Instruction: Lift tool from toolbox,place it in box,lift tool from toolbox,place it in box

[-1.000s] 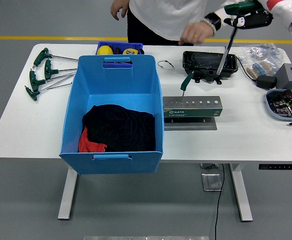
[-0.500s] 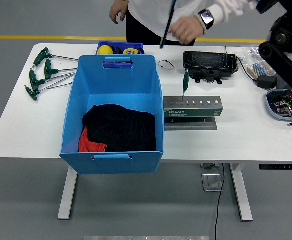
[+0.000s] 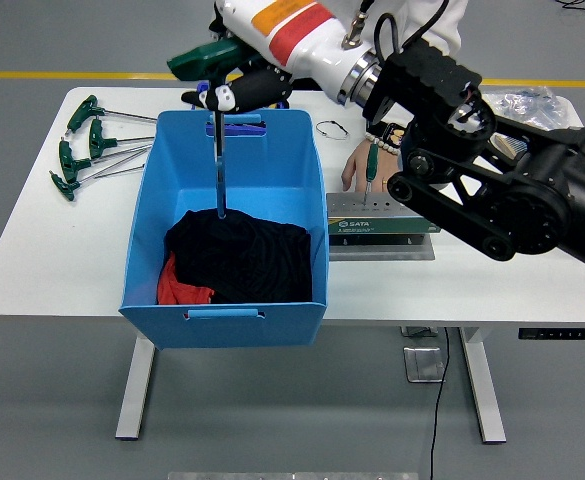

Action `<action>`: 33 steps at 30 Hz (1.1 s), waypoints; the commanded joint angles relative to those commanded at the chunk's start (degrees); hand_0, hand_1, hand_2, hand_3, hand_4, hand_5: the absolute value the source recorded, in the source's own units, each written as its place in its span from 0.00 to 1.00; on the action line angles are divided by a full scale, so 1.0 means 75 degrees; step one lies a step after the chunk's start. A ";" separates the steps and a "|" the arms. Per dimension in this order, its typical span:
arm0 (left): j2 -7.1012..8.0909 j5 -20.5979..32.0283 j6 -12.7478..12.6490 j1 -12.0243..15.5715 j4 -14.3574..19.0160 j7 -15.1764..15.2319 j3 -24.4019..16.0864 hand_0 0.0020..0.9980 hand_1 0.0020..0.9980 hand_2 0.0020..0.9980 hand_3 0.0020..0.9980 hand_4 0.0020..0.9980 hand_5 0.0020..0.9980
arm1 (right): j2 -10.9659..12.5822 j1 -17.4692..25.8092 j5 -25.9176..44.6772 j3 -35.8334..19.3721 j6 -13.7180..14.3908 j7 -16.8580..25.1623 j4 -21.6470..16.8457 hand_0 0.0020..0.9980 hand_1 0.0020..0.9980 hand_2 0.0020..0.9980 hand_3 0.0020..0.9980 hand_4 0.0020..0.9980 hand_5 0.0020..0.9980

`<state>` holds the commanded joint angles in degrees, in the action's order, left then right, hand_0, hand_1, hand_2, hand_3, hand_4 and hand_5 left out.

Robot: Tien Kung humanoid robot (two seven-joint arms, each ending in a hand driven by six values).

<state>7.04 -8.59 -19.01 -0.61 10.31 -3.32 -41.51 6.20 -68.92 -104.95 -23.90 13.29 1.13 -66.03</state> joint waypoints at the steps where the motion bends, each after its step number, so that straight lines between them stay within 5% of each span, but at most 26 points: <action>1: 0.0006 0.0036 0.0006 0.0002 0.0000 0.0001 0.0040 0.60 0.60 0.69 0.79 0.86 0.78 | -0.0014 0.0022 0.0041 0.0214 -0.0073 -0.0032 0.0008 0.01 0.00 0.09 0.10 0.90 0.65; 4: 0.0016 0.0124 0.0020 0.0016 0.0000 0.0013 0.0122 0.60 0.60 0.69 0.79 0.86 0.78 | -0.0033 0.0077 -0.0187 0.0541 -0.0277 -0.0193 -0.0007 0.01 0.00 0.09 0.10 0.90 0.65; 5: 0.0013 0.0151 0.0024 0.0030 0.0000 0.0022 0.0129 0.60 0.60 0.69 0.79 0.86 0.78 | -0.0055 0.0131 -0.0497 0.0717 -0.0323 -0.0384 -0.0009 0.13 0.12 0.20 0.23 0.93 0.62; 10: 0.0004 0.0131 0.0033 0.0063 0.0000 0.0007 0.0099 0.60 0.60 0.69 0.79 0.86 0.78 | -0.0154 0.0210 -0.1115 0.1225 -0.0443 -0.0761 0.0093 0.13 0.12 0.20 0.23 0.93 0.62; 11: 0.0003 0.0120 0.0033 0.0067 0.0000 -0.0001 0.0092 0.60 0.60 0.69 0.79 0.86 0.78 | -0.0181 0.0206 -0.1131 0.1321 -0.0560 -0.0777 0.0112 0.24 0.20 0.29 0.35 0.94 0.63; 16: 0.0004 0.0122 0.0044 0.0073 0.0000 -0.0018 0.0114 0.60 0.60 0.69 0.79 0.86 0.78 | -0.0292 0.0208 -0.1259 0.1578 -0.0846 -0.0781 0.0233 0.24 0.20 0.29 0.35 0.94 0.63; 17: 0.0001 0.0092 0.0039 0.0070 0.0000 -0.0024 0.0088 0.60 0.60 0.69 0.79 0.86 0.78 | -0.0317 0.0203 -0.1279 0.1599 -0.0852 -0.0767 0.0280 0.43 0.45 0.52 0.47 0.95 0.62; 33: -0.0002 -0.0052 0.0027 0.0069 0.0000 -0.0055 -0.0021 0.59 0.60 0.68 0.79 0.86 0.78 | -0.0404 0.0194 -0.0976 0.1568 -0.0754 -0.0726 0.0648 0.49 0.51 0.58 0.50 0.96 0.59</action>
<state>7.03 -8.98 -18.80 -0.09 10.31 -3.73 -41.67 3.17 -67.46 -112.26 -12.14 7.63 -4.31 -61.17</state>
